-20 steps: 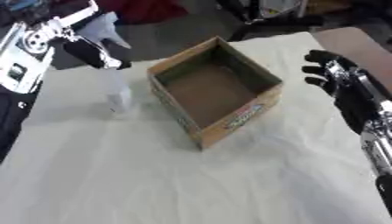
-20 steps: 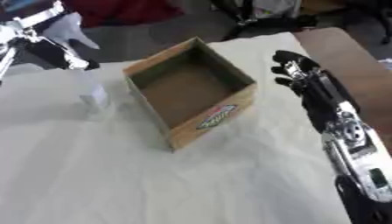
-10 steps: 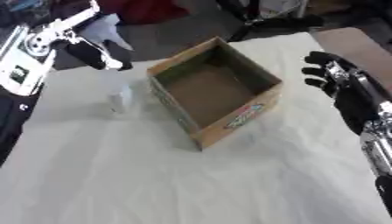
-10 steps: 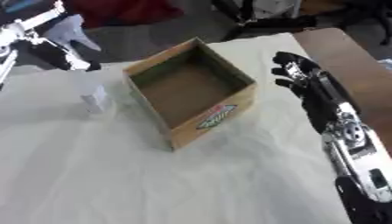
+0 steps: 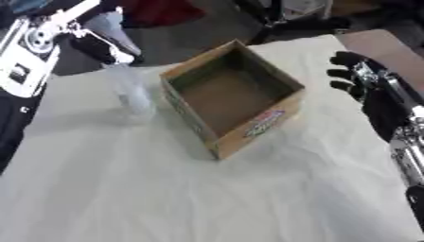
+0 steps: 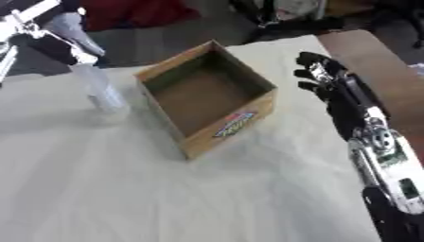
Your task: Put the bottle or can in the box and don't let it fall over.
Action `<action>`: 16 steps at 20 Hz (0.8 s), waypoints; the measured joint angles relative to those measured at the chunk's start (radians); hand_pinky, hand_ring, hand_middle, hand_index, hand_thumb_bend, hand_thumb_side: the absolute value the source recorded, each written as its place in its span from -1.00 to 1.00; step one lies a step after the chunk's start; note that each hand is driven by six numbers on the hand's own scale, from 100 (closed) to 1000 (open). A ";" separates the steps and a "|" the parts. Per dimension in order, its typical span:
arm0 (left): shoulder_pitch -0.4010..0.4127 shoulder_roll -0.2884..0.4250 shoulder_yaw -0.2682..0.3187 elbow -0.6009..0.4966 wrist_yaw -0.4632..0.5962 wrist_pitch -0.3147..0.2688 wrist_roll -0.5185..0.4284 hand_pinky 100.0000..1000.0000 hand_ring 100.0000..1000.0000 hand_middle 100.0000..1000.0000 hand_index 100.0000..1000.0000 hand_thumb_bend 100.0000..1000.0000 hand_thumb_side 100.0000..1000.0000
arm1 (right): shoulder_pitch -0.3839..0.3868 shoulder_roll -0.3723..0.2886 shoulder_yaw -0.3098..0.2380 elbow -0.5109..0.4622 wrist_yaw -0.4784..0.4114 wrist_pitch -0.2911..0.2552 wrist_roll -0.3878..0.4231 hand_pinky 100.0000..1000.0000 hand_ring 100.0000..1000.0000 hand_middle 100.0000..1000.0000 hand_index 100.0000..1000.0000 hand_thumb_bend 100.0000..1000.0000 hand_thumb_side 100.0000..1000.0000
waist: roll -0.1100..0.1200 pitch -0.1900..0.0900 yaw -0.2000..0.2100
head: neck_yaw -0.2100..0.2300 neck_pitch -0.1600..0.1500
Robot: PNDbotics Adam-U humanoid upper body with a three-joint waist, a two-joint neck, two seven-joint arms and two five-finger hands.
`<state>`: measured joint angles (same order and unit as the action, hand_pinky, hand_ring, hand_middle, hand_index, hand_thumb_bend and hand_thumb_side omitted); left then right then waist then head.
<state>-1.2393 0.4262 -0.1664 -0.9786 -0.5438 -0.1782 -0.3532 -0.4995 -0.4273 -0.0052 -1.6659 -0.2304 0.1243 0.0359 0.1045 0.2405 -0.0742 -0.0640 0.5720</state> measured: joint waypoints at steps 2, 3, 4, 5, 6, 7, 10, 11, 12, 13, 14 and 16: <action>-0.001 0.007 0.002 -0.007 0.004 0.003 0.003 -1.00 -0.96 -1.00 -0.92 0.17 -1.00 | 0.000 0.000 0.000 0.001 -0.002 0.000 0.000 0.74 0.72 0.69 0.69 -1.00 0.32 | 0.000 -0.007 0.002 | -0.001 0.006; -0.002 0.010 0.003 -0.011 0.005 0.005 0.003 -1.00 -0.96 -1.00 -0.92 0.19 -1.00 | 0.001 0.000 0.000 0.002 -0.002 0.000 0.000 0.74 0.72 0.69 0.69 -1.00 0.31 | 0.000 -0.011 0.002 | -0.001 0.006; -0.002 0.013 0.003 -0.015 0.006 0.007 0.002 -1.00 -0.96 -1.00 -0.92 0.20 -1.00 | 0.003 0.000 0.000 0.002 -0.003 0.000 0.000 0.74 0.72 0.69 0.69 -1.00 0.31 | 0.000 -0.015 0.003 | -0.001 0.007; -0.002 0.014 0.003 -0.017 0.007 0.009 0.001 -1.00 -0.96 -1.00 -0.92 0.21 -1.00 | 0.005 0.000 0.000 0.003 -0.003 0.000 0.000 0.74 0.72 0.69 0.69 -1.00 0.31 | 0.000 -0.019 0.005 | -0.001 0.007; -0.002 0.015 0.003 -0.021 0.007 0.011 0.000 -1.00 -0.96 -1.00 -0.92 0.21 -1.00 | 0.006 0.000 0.000 0.003 -0.003 0.000 0.000 0.74 0.72 0.69 0.69 -1.00 0.30 | 0.000 -0.021 0.005 | -0.001 0.007; -0.002 0.017 0.003 -0.023 0.006 0.012 -0.001 -1.00 -0.96 -1.00 -0.92 0.20 -1.00 | 0.007 0.000 0.000 0.004 -0.003 0.000 0.000 0.74 0.72 0.69 0.69 -1.00 0.30 | 0.000 -0.023 0.006 | -0.001 0.007; -0.003 0.022 0.003 -0.037 0.009 0.017 -0.005 -1.00 -0.96 -1.00 -0.92 0.20 -1.00 | 0.008 0.000 0.000 0.005 -0.004 0.000 0.000 0.74 0.72 0.69 0.69 -1.00 0.29 | -0.001 -0.031 0.007 | -0.001 0.015; -0.004 0.023 0.003 -0.043 0.012 0.020 -0.007 -1.00 -0.96 -1.00 -0.92 0.20 -1.00 | 0.008 0.000 0.000 0.005 -0.004 -0.001 -0.001 0.74 0.72 0.69 0.69 -1.00 0.28 | -0.001 -0.034 0.007 | -0.001 0.017; -0.007 0.025 0.003 -0.048 0.015 0.022 -0.008 -1.00 -0.96 -1.00 -0.92 0.20 -1.00 | 0.008 0.000 0.000 0.005 -0.005 -0.001 -0.001 0.74 0.72 0.69 0.69 -1.00 0.28 | -0.001 -0.037 0.008 | -0.002 0.020; -0.013 0.028 0.003 -0.054 0.016 0.025 -0.011 -1.00 -0.96 -1.00 -0.92 0.18 -1.00 | 0.008 0.000 0.000 0.005 -0.007 -0.001 -0.001 0.74 0.72 0.69 0.69 -1.00 0.28 | -0.001 -0.040 0.009 | -0.004 0.023; -0.019 0.030 0.004 -0.059 0.016 0.027 -0.012 -1.00 -0.96 -1.00 -0.92 0.17 -1.00 | 0.008 0.000 0.000 0.005 -0.008 -0.001 -0.001 0.74 0.72 0.69 0.69 -1.00 0.27 | -0.001 -0.043 0.010 | -0.005 0.025; -0.034 0.030 0.006 -0.068 0.024 0.036 -0.013 -1.00 -0.96 -1.00 -0.92 0.14 -1.00 | 0.008 0.000 0.000 0.005 -0.011 -0.001 -0.001 0.74 0.72 0.70 0.69 -1.00 0.26 | -0.001 -0.048 0.012 | -0.008 0.032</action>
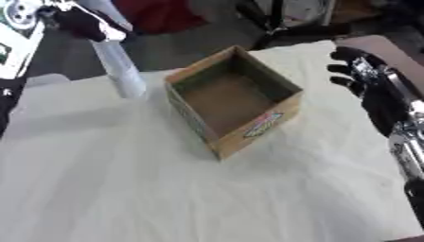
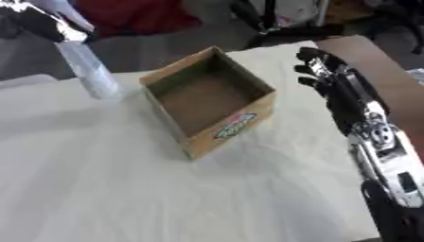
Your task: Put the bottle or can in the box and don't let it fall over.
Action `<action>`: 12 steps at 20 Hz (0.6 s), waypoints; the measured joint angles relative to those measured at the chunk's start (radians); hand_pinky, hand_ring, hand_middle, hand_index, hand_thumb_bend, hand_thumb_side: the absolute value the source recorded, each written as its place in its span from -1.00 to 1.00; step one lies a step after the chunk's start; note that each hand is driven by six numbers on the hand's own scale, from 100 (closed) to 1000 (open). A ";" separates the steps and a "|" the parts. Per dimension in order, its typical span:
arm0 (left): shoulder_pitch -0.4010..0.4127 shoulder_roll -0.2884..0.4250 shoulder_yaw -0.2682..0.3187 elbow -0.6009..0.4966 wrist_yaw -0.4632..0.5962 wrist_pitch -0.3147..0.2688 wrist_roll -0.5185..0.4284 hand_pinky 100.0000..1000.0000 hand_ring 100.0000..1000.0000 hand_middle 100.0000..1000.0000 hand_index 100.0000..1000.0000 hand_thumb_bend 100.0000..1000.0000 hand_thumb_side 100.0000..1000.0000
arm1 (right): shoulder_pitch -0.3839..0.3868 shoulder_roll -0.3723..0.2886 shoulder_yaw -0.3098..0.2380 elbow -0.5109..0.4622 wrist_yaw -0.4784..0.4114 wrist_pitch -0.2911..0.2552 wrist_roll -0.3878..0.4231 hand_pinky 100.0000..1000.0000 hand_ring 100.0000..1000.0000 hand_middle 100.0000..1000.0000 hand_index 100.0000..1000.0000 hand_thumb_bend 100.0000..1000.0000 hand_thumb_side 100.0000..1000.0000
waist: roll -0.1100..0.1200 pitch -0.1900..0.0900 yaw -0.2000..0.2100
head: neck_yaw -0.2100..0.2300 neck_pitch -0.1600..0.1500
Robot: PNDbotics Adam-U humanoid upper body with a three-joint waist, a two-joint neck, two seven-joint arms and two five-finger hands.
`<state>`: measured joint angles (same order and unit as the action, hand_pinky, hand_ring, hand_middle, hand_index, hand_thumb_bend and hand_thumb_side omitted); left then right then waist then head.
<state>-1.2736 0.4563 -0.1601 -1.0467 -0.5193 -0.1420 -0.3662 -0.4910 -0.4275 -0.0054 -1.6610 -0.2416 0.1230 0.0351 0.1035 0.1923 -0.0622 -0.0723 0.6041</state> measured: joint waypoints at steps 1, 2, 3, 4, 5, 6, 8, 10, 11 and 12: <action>-0.010 -0.001 0.001 -0.006 0.006 0.005 0.000 -1.00 -0.96 -1.00 -0.92 0.14 -1.00 | 0.000 0.000 0.000 0.000 0.000 0.000 0.000 0.74 0.72 0.70 0.69 -1.00 0.26 | 0.000 -0.003 0.000 | -0.001 0.002; -0.021 -0.002 0.002 -0.013 0.013 0.011 0.000 -1.00 -0.96 -1.00 -0.92 0.12 -1.00 | 0.000 0.000 0.000 0.000 0.000 0.000 0.000 0.74 0.72 0.70 0.69 -1.00 0.26 | 0.001 -0.006 0.000 | -0.001 0.004; -0.032 -0.008 0.003 -0.020 0.020 0.016 0.001 -1.00 -0.95 -1.00 -0.92 0.10 -1.00 | 0.000 0.000 0.000 0.000 0.000 -0.001 0.000 0.74 0.72 0.70 0.69 -1.00 0.26 | 0.002 -0.008 -0.001 | -0.001 0.007; -0.042 -0.016 0.003 -0.028 0.026 0.021 0.003 -1.00 -0.95 -1.00 -0.92 0.07 -1.00 | -0.001 0.000 0.000 0.000 0.000 -0.001 0.000 0.74 0.72 0.70 0.69 -1.00 0.26 | 0.004 -0.010 -0.004 | -0.001 0.009; -0.050 -0.027 0.003 -0.036 0.032 0.027 0.005 -1.00 -0.95 -1.00 -0.92 0.05 -1.00 | -0.001 0.000 0.000 0.000 0.000 0.000 0.000 0.74 0.72 0.70 0.69 -1.00 0.26 | 0.006 -0.011 -0.008 | -0.001 0.009; -0.058 -0.039 0.003 -0.044 0.038 0.032 0.008 -1.00 -0.95 -1.00 -0.92 0.04 -1.00 | -0.001 0.000 0.000 0.000 0.000 0.000 0.000 0.74 0.72 0.70 0.69 -1.00 0.26 | 0.008 -0.011 -0.012 | -0.001 0.009; -0.070 -0.064 0.002 -0.061 0.052 0.041 0.011 -1.00 -0.95 -1.00 -0.92 0.02 -1.00 | -0.004 0.000 0.000 0.000 0.000 0.000 0.001 0.74 0.72 0.70 0.69 -1.00 0.26 | 0.011 -0.011 -0.021 | 0.001 0.009; -0.080 -0.087 -0.003 -0.080 0.066 0.051 0.017 -1.00 -0.95 -1.00 -0.92 -0.03 -1.00 | -0.010 0.000 0.000 0.000 0.000 0.001 0.001 0.74 0.72 0.70 0.69 -1.00 0.27 | 0.012 -0.011 -0.030 | 0.004 0.009; -0.084 -0.099 -0.004 -0.090 0.074 0.056 0.020 -1.00 -0.95 -1.00 -0.92 -0.04 -1.00 | -0.011 0.000 0.000 0.000 0.000 0.001 0.001 0.74 0.72 0.70 0.69 -1.00 0.27 | 0.012 -0.011 -0.034 | 0.007 0.009; -0.086 -0.109 -0.005 -0.100 0.082 0.061 0.025 -1.00 -0.95 -1.00 -0.92 -0.05 -1.00 | -0.012 0.000 0.000 0.000 0.000 0.001 0.001 0.74 0.72 0.70 0.69 -1.00 0.27 | 0.012 -0.011 -0.039 | 0.009 0.009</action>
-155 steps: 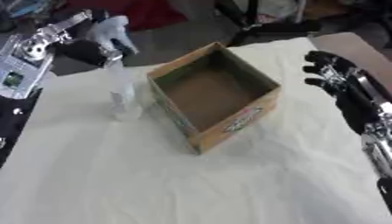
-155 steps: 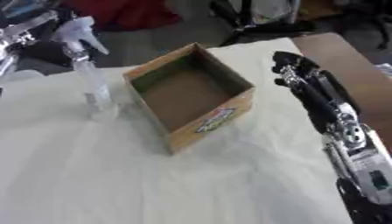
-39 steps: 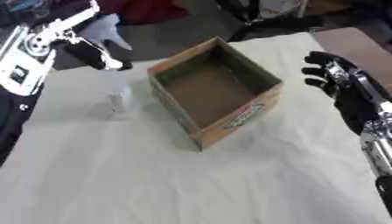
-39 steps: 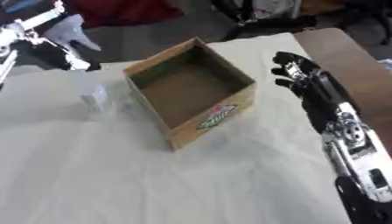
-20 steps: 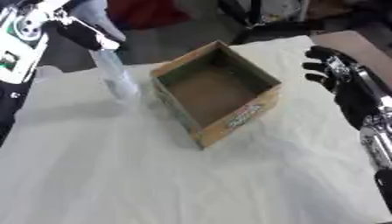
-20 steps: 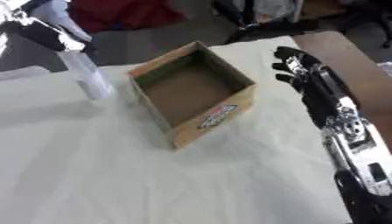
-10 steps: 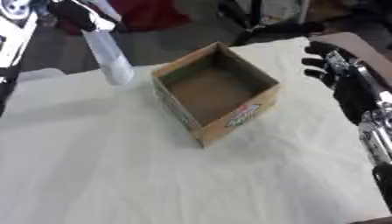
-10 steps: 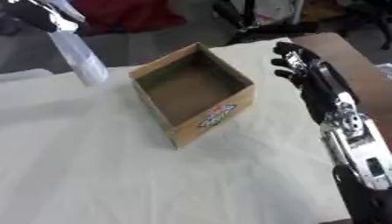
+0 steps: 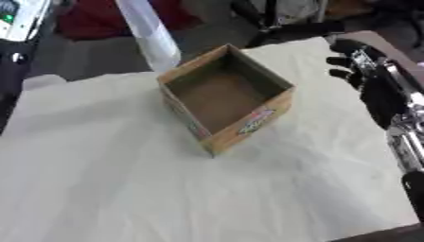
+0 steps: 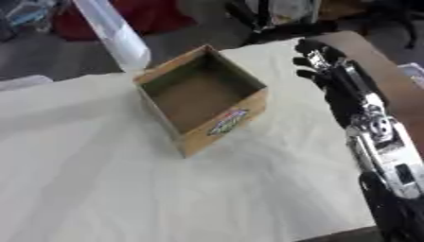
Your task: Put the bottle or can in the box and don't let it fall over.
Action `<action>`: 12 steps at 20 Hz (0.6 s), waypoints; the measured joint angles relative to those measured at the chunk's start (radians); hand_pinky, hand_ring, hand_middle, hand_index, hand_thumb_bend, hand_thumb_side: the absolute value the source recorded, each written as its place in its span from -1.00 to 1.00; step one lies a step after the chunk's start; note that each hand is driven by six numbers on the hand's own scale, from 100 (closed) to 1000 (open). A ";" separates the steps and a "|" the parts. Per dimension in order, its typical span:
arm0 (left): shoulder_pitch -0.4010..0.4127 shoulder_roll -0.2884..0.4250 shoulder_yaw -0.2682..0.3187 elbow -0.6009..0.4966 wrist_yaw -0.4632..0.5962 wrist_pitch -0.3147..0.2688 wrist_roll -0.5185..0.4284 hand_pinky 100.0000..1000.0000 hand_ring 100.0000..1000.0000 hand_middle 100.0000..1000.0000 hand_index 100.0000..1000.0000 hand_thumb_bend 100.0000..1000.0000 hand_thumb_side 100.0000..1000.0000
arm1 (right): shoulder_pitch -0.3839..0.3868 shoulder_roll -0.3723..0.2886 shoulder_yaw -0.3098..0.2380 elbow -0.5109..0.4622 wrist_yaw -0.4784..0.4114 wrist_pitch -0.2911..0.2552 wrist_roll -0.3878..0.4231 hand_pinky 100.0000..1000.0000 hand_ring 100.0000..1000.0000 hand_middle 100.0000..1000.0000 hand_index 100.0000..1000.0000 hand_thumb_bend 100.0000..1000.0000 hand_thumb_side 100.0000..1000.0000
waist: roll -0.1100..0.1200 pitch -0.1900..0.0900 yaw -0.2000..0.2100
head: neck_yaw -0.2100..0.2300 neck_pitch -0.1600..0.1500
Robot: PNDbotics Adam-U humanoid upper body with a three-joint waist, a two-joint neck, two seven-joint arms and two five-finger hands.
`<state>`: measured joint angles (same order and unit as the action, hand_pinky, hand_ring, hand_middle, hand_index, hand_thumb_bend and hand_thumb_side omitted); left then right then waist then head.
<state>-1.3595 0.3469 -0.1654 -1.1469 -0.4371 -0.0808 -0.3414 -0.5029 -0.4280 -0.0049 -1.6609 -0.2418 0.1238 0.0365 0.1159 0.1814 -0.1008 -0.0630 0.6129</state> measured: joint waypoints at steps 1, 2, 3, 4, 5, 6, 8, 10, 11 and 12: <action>-0.002 -0.010 -0.003 -0.009 0.007 0.005 0.004 -1.00 -0.95 -1.00 -0.92 -0.08 -1.00 | -0.003 0.000 0.000 0.000 0.000 0.000 0.000 0.74 0.72 0.70 0.69 -1.00 0.27 | 0.002 0.001 -0.004 | 0.002 0.000; -0.005 -0.020 -0.004 -0.016 0.011 0.010 0.008 -1.00 -0.95 -1.00 -0.92 -0.10 -1.00 | -0.005 0.000 0.000 0.000 0.000 0.000 0.000 0.74 0.72 0.70 0.69 -1.00 0.27 | 0.004 0.002 -0.006 | 0.005 0.000; -0.005 -0.029 -0.005 -0.022 0.016 0.015 0.012 -1.00 -0.95 -1.00 -0.92 -0.12 -1.00 | -0.007 0.000 0.000 0.000 0.000 0.000 0.000 0.74 0.72 0.70 0.69 -1.00 0.28 | 0.005 0.004 -0.009 | 0.009 0.000; -0.005 -0.037 -0.005 -0.026 0.019 0.020 0.017 -1.00 -0.95 -1.00 -0.91 -0.13 -1.00 | -0.007 0.000 0.000 0.000 0.000 0.000 0.000 0.74 0.72 0.70 0.69 -1.00 0.28 | 0.006 0.007 -0.011 | 0.011 0.000; -0.005 -0.043 -0.007 -0.028 0.021 0.025 0.024 -1.00 -0.95 -1.00 -0.91 -0.14 -1.00 | -0.007 0.000 0.000 0.000 0.000 0.000 0.000 0.74 0.72 0.70 0.69 -1.00 0.28 | 0.006 0.010 -0.011 | 0.013 0.000; -0.004 -0.047 -0.010 -0.029 0.022 0.028 0.032 -1.00 -0.95 -1.00 -0.91 -0.16 -1.00 | -0.007 0.000 0.000 0.000 0.000 0.000 0.000 0.74 0.72 0.70 0.69 -1.00 0.28 | 0.006 0.012 -0.012 | 0.017 0.001; 0.002 -0.055 -0.016 -0.031 0.023 0.031 0.046 -1.00 -0.94 -1.00 -0.91 -0.19 -1.00 | -0.011 0.001 0.000 0.000 0.000 0.000 0.000 0.74 0.72 0.70 0.70 -1.00 0.28 | 0.008 0.016 -0.015 | 0.025 0.005; 0.013 -0.066 -0.024 -0.028 0.022 0.029 0.060 -1.00 -0.94 -1.00 -0.90 -0.22 -1.00 | -0.015 0.001 0.000 0.000 0.000 0.001 0.000 0.74 0.72 0.70 0.70 -1.00 0.29 | 0.009 0.020 -0.016 | 0.033 0.010; 0.018 -0.071 -0.028 -0.022 0.022 0.026 0.067 -1.00 -0.94 -1.00 -0.90 -0.23 -1.00 | -0.015 0.001 0.001 0.000 0.000 0.001 0.001 0.74 0.72 0.70 0.70 -1.00 0.29 | 0.009 0.022 -0.017 | 0.037 0.010; 0.023 -0.076 -0.030 -0.016 0.020 0.024 0.074 -1.00 -0.93 -1.00 -0.88 -0.30 -1.00 | -0.016 0.001 0.001 0.000 0.000 0.002 0.001 0.74 0.72 0.70 0.70 -1.00 0.29 | 0.009 0.023 -0.018 | 0.040 0.010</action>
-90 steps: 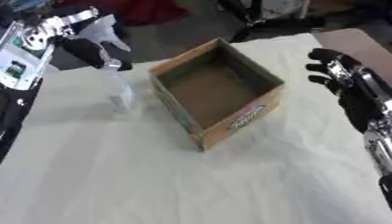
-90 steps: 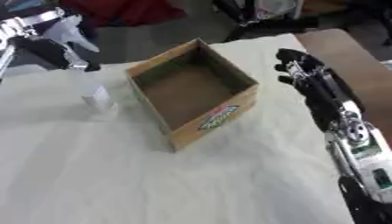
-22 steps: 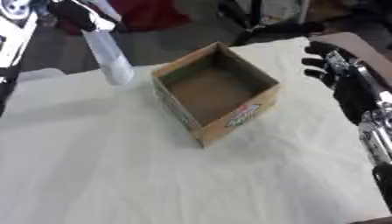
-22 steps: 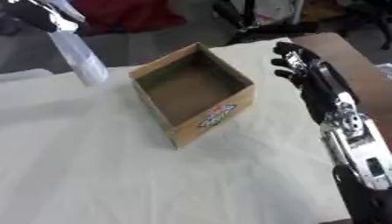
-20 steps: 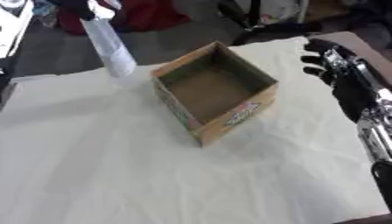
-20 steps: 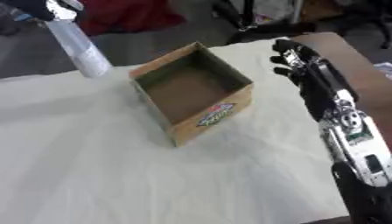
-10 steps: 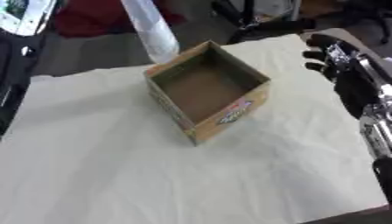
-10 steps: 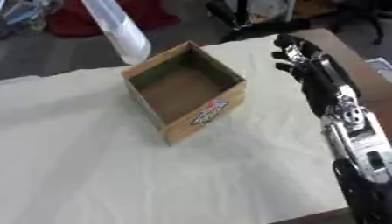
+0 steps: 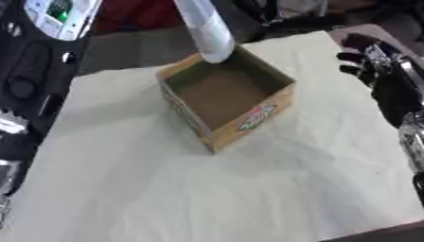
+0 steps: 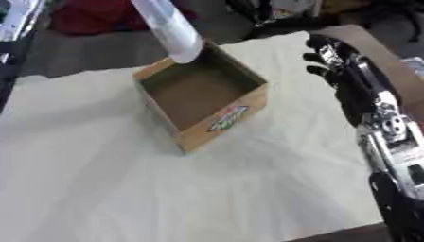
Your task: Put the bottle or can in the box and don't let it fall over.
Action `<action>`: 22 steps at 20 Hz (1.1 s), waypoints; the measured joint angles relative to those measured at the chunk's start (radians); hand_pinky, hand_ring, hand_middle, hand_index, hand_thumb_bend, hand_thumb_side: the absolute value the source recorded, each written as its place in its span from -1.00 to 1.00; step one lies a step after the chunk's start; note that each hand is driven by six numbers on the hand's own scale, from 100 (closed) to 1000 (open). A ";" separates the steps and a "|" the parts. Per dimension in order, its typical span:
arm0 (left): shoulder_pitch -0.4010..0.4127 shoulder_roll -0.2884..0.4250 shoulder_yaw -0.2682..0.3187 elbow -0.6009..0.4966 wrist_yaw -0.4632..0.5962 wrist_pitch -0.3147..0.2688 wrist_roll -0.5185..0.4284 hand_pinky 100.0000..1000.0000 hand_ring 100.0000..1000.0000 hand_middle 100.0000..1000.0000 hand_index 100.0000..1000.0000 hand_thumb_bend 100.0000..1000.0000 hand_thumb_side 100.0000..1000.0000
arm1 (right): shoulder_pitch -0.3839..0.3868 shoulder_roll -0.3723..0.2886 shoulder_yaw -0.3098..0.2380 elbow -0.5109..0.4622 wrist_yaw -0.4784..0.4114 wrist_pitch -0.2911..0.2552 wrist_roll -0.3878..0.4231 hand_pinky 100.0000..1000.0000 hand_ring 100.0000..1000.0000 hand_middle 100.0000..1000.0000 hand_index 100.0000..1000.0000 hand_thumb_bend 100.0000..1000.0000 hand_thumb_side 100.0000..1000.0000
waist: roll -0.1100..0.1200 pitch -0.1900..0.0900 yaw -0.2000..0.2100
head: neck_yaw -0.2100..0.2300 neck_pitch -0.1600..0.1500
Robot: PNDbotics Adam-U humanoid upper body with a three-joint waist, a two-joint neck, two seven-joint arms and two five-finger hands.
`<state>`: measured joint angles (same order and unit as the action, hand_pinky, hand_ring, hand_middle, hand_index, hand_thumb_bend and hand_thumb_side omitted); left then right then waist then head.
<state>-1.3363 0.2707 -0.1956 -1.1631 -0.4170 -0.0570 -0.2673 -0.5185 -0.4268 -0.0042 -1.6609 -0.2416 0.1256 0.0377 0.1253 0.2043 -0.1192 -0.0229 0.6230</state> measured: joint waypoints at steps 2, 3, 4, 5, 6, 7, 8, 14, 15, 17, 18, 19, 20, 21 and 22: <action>0.011 -0.012 -0.005 0.017 -0.003 -0.006 0.015 -1.00 -0.90 -1.00 -0.86 -0.34 -1.00 | -0.001 0.001 0.001 0.000 0.000 0.000 0.000 0.74 0.72 0.70 0.70 -1.00 0.29 | 0.000 0.004 -0.006 | 0.005 0.000; 0.017 -0.019 -0.007 0.027 -0.008 -0.009 0.024 -1.00 -0.90 -1.00 -0.86 -0.33 -1.00 | -0.001 0.001 0.001 0.000 0.000 0.001 0.001 0.74 0.72 0.70 0.70 -1.00 0.29 | 0.000 0.007 -0.008 | 0.006 0.000; 0.022 -0.025 -0.010 0.039 -0.014 -0.013 0.034 -1.00 -0.87 -1.00 -0.84 -0.36 -1.00 | -0.003 0.002 0.002 0.000 0.000 0.001 0.001 0.74 0.72 0.70 0.70 -1.00 0.30 | 0.000 0.010 -0.010 | 0.007 0.000; 0.028 -0.031 -0.012 0.051 -0.023 -0.018 0.044 -1.00 -0.86 -1.00 -0.82 -0.36 -1.00 | -0.006 0.003 0.002 0.000 0.000 0.001 0.001 0.74 0.72 0.70 0.70 -1.00 0.30 | 0.000 0.012 -0.011 | 0.008 0.000; 0.033 -0.036 -0.014 0.062 -0.032 -0.022 0.052 -1.00 -0.83 -0.99 -0.81 -0.36 -1.00 | -0.008 0.005 0.002 0.000 0.000 0.001 0.001 0.74 0.72 0.70 0.70 -1.00 0.30 | 0.000 0.014 -0.013 | 0.009 -0.001; 0.038 -0.040 -0.017 0.074 -0.042 -0.026 0.058 -1.00 -0.81 -0.96 -0.79 -0.37 -1.00 | -0.009 0.007 0.002 0.000 0.000 0.001 0.001 0.74 0.72 0.70 0.70 -1.00 0.30 | 0.000 0.016 -0.016 | 0.011 -0.002; 0.043 -0.045 -0.017 0.086 -0.051 -0.029 0.064 -1.00 -0.68 -0.81 -0.64 -0.28 -1.00 | -0.009 0.008 0.002 0.000 0.000 0.001 0.001 0.74 0.72 0.70 0.70 -1.00 0.30 | 0.000 0.018 -0.017 | 0.011 -0.002; 0.055 -0.060 -0.022 0.152 -0.126 -0.030 0.013 0.42 0.61 0.56 0.64 0.54 -0.92 | -0.009 0.009 0.003 0.000 0.000 0.005 0.000 0.74 0.72 0.70 0.70 -1.00 0.31 | 0.002 0.025 -0.021 | 0.011 -0.011; 0.055 -0.061 -0.023 0.158 -0.145 -0.032 -0.010 0.50 0.66 0.61 0.68 0.62 -0.82 | -0.009 0.009 0.003 0.000 0.000 0.005 0.000 0.74 0.72 0.70 0.70 -1.00 0.31 | 0.002 0.025 -0.021 | 0.011 -0.012; 0.056 -0.061 -0.023 0.165 -0.189 -0.036 -0.054 0.63 0.75 0.70 0.74 0.60 -0.54 | -0.009 0.009 0.004 0.000 0.000 0.007 -0.001 0.74 0.72 0.70 0.70 -1.00 0.31 | 0.003 0.025 -0.021 | 0.011 -0.012; 0.056 -0.061 -0.023 0.169 -0.212 -0.037 -0.074 0.65 0.76 0.71 0.74 0.61 -0.44 | -0.009 0.009 0.004 0.000 0.000 0.007 -0.002 0.74 0.72 0.70 0.70 -1.00 0.31 | 0.003 0.025 -0.021 | 0.011 -0.012; 0.056 -0.061 -0.023 0.171 -0.236 -0.037 -0.089 0.66 0.76 0.72 0.74 0.63 -0.39 | -0.008 0.009 0.004 0.000 0.000 0.008 -0.002 0.74 0.72 0.70 0.70 -1.00 0.31 | 0.003 0.025 -0.020 | 0.011 -0.012; 0.057 -0.061 -0.023 0.172 -0.260 -0.037 -0.100 0.66 0.77 0.72 0.75 0.62 -0.33 | -0.008 0.009 0.004 0.000 0.000 0.008 -0.002 0.74 0.72 0.70 0.70 -1.00 0.31 | 0.003 0.025 -0.019 | 0.011 -0.012; 0.059 -0.061 -0.022 0.173 -0.282 -0.037 -0.106 0.66 0.77 0.73 0.75 0.60 -0.33 | -0.008 0.009 0.004 0.000 0.000 0.008 -0.002 0.74 0.72 0.70 0.70 -1.00 0.31 | 0.003 0.025 -0.017 | 0.011 -0.012; 0.061 -0.061 -0.021 0.173 -0.299 -0.038 -0.109 0.66 0.78 0.73 0.75 0.58 -0.37 | -0.008 0.009 0.004 0.000 0.000 0.008 -0.003 0.74 0.72 0.70 0.70 -1.00 0.31 | 0.003 0.025 -0.016 | 0.011 -0.012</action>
<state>-1.2752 0.2098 -0.2169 -0.9899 -0.7164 -0.0952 -0.3764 -0.5265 -0.4176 0.0000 -1.6611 -0.2411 0.1341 0.0350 0.1283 0.2289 -0.1356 -0.0118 0.6113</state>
